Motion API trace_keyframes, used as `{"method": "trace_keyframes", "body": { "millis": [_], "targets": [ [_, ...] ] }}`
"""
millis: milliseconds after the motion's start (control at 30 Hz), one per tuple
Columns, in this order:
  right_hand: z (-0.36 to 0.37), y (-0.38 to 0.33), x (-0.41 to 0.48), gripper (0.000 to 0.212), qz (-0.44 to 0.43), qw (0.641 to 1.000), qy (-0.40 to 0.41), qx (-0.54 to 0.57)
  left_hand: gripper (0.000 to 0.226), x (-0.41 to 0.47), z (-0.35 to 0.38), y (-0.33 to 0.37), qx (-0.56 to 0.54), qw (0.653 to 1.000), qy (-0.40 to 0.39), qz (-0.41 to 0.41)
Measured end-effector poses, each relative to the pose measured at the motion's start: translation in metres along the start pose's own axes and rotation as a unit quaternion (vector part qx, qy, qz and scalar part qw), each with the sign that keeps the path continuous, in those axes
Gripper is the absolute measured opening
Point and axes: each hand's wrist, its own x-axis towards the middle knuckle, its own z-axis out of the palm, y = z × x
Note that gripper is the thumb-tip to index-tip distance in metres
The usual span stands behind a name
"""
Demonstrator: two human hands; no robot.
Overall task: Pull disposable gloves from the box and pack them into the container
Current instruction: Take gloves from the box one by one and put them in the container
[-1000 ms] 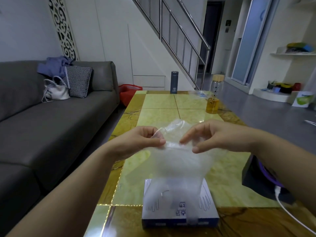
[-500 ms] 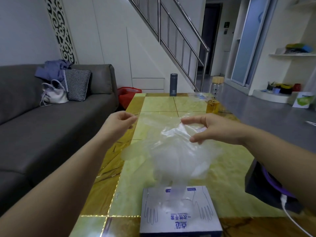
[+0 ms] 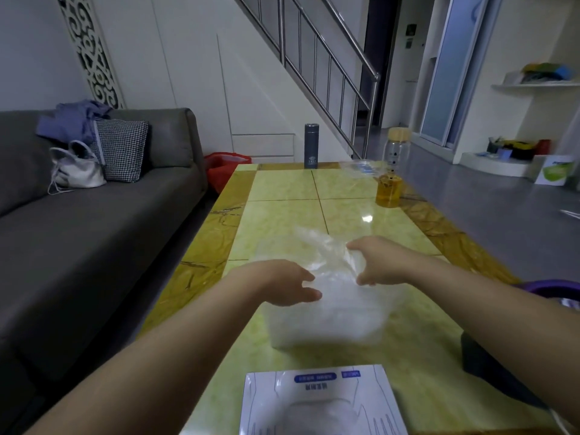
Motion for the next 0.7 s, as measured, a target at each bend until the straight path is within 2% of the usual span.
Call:
{"method": "trace_keyframes", "body": {
  "millis": [133,267,367,400,433,500,567,633,700],
  "targets": [
    [0.016,0.001,0.012,0.042,0.007,0.990,-0.008,-0.138,0.062,0.024,0.000,0.004,0.047,0.997,-0.057,-0.004],
    [0.015,-0.005,0.012,0.047,0.008,0.961,0.020,-0.275,0.063,0.048,0.004,0.001,0.079,0.993,-0.091,-0.008],
    [0.014,-0.014,0.015,0.039,-0.065,0.939,0.120,-0.316,0.062,0.065,0.012,-0.003,0.090,0.991,-0.104,0.000],
    [0.016,-0.017,0.018,0.038,-0.094,0.939,0.117,-0.309,0.061,0.070,0.015,-0.005,0.092,0.990,-0.107,0.003],
    [0.019,-0.019,0.022,0.042,-0.112,0.949,0.084,-0.283,0.059,0.074,0.017,-0.006,0.092,0.990,-0.111,0.006],
    [0.028,-0.020,0.032,0.059,-0.101,0.971,-0.038,-0.212,0.057,0.080,0.024,-0.008,0.090,0.988,-0.121,0.005],
    [0.035,-0.017,0.041,0.083,-0.065,0.966,-0.144,-0.207,0.059,0.085,0.031,-0.012,0.087,0.986,-0.140,-0.004],
    [0.041,-0.009,0.048,0.101,-0.039,0.956,-0.196,-0.215,0.072,0.090,0.038,-0.016,0.088,0.982,-0.169,-0.015],
    [0.046,-0.004,0.051,0.109,-0.022,0.951,-0.220,-0.214,0.086,0.095,0.041,-0.018,0.096,0.977,-0.186,-0.031]
  ]
}}
